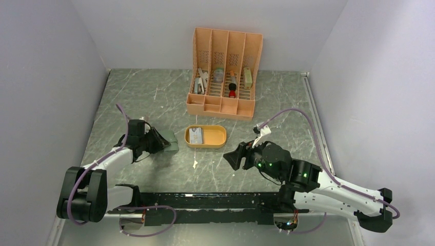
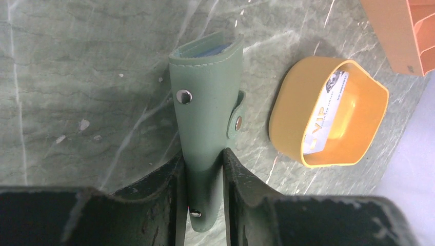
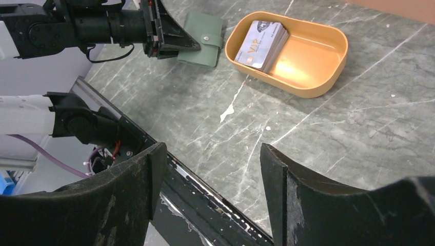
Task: Put the credit cards into the card holder
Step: Place the card holder at the center of the board.
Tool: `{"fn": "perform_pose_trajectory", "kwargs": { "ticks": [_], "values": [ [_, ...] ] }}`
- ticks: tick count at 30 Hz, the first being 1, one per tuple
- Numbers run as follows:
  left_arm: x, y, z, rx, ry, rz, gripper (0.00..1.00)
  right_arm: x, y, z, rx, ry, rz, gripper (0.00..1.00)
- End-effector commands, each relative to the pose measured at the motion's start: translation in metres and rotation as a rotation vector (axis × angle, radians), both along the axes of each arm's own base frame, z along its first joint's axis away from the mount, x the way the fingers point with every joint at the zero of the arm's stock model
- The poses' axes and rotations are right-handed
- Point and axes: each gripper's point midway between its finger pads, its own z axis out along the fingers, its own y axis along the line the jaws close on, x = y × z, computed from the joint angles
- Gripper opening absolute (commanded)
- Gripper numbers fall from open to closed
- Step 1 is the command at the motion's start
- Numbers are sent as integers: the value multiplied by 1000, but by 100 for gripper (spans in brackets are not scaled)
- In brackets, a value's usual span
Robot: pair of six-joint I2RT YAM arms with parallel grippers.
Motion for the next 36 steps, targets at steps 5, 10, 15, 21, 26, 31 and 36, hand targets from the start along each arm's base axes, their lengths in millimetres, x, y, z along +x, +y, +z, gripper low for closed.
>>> {"fn": "perform_pose_trajectory", "kwargs": {
  "ticks": [5, 10, 15, 21, 26, 31, 36],
  "values": [
    [2, 11, 2, 53, 0, 18, 32, 2, 0, 2, 22, -7, -11, 70],
    [1, 14, 3, 70, 5, 28, 34, 2, 2, 2, 23, -7, -6, 70],
    [0, 21, 6, 108, 7, 45, 41, 2, 3, 3, 23, -9, -2, 70],
    [-1, 27, 8, 138, 12, 61, 46, 2, 4, 4, 23, -9, 2, 70],
    [-3, 33, 8, 166, 24, 81, 47, 2, 4, 4, 26, -10, 1, 70],
    [-3, 40, 6, 198, 35, 111, 46, 1, 3, 4, 27, -12, 2, 70],
    [-6, 46, -2, 230, 81, 130, 41, 1, 3, 3, 28, -8, 2, 70]
  ]
}}
